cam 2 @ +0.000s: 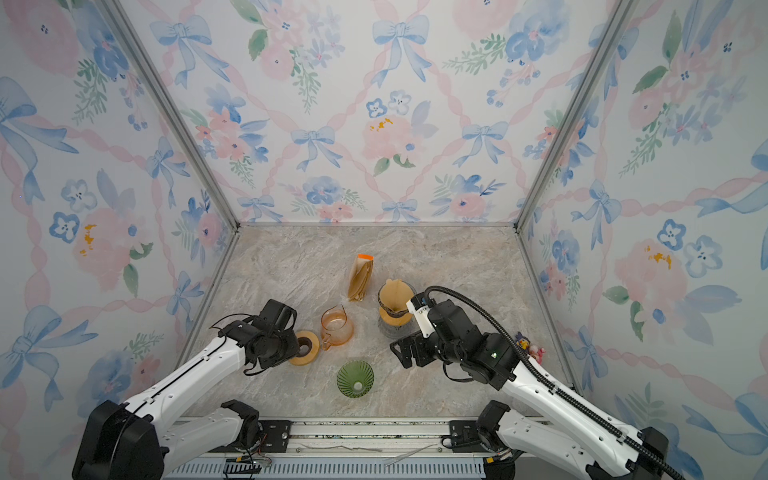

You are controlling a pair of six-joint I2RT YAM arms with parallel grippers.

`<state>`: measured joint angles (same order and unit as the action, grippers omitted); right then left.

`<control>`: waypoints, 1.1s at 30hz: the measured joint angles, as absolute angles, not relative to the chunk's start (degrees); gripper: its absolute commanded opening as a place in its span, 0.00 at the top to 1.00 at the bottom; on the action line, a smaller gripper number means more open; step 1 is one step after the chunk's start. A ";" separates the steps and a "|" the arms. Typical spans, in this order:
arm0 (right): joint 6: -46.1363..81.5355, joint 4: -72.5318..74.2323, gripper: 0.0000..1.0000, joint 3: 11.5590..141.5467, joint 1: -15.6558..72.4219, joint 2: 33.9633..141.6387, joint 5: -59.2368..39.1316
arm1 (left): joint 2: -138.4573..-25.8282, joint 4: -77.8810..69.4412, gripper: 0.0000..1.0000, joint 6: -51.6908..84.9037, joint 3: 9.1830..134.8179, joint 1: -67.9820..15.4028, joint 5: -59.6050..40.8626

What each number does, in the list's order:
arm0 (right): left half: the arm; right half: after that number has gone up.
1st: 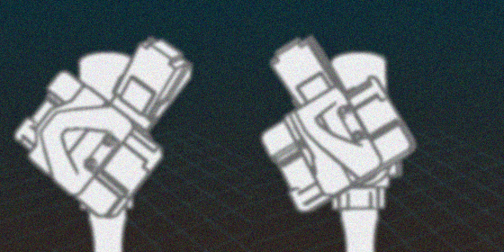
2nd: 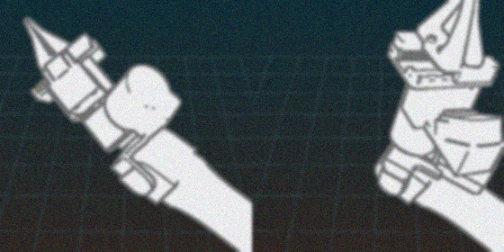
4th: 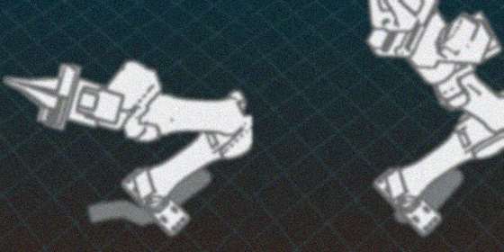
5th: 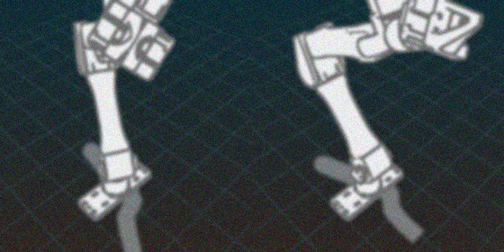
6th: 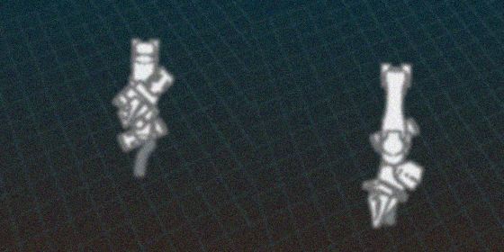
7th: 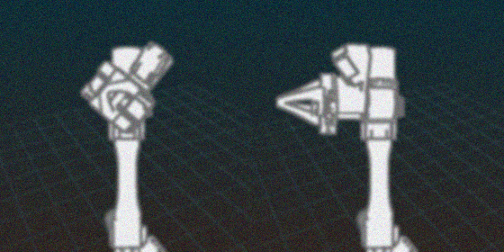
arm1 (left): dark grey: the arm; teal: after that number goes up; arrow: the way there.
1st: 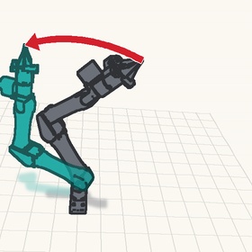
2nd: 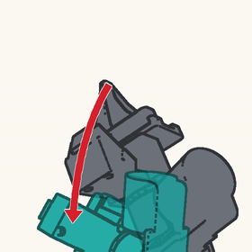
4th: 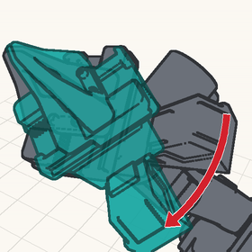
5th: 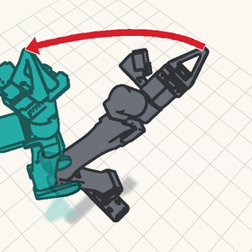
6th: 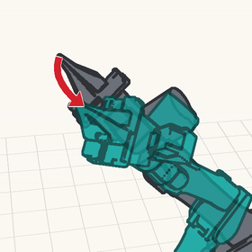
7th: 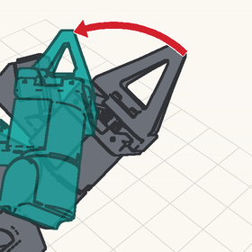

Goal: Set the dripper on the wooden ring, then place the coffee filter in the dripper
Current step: 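Close the left gripper inside the wooden ring's hole and grip it, then lift the wooden ring with the left gripper over the orange glass pitcher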

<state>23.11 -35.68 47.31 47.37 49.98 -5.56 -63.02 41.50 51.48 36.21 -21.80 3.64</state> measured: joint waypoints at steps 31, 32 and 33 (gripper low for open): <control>26.02 -36.62 0.04 47.20 45.74 44.88 2.92 | -68.45 35.68 0.61 48.53 32.34 -20.91 1.85; 26.04 -36.64 0.04 47.20 45.69 44.84 2.96 | -68.47 35.66 0.62 48.42 32.34 -20.91 1.87; 26.15 -36.64 0.04 47.20 45.69 44.82 2.96 | -68.47 35.66 0.63 48.40 32.34 -20.84 1.89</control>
<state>26.15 -36.64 47.20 45.69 44.82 2.96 -68.47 35.66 48.40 32.34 -20.84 1.89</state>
